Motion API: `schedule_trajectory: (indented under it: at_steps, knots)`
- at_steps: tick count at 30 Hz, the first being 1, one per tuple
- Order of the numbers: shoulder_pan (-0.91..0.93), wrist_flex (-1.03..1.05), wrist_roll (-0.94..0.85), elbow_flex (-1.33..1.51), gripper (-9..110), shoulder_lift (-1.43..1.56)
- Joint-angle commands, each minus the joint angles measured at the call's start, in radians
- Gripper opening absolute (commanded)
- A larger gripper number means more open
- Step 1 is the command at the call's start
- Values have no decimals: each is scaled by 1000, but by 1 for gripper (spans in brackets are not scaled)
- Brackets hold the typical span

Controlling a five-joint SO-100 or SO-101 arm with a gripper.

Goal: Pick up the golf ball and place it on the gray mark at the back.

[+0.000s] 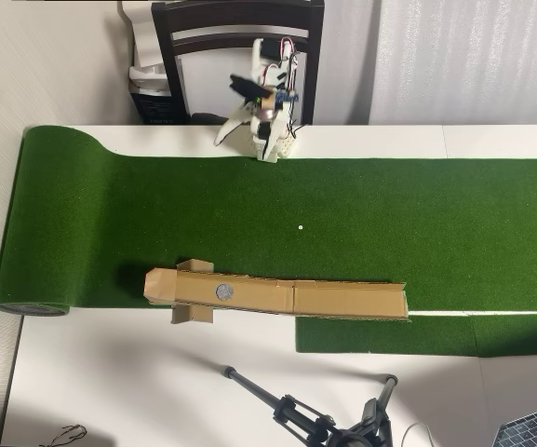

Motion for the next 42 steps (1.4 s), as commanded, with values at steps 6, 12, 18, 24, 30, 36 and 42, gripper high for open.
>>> schedule_trajectory:
  at_steps: [6,12,18,24,30,36,42]
  knots:
    - [12,-43,77,357,52,440]
    - [11,-311,61,572,52,402]
    - [-15,-445,77,828,52,405]
    - [-83,-534,156,979,52,405]
    - [-127,-517,178,1023,52,405]
    - [-127,-515,179,1104,52,405]
    - [-173,-517,219,1134,43,405]
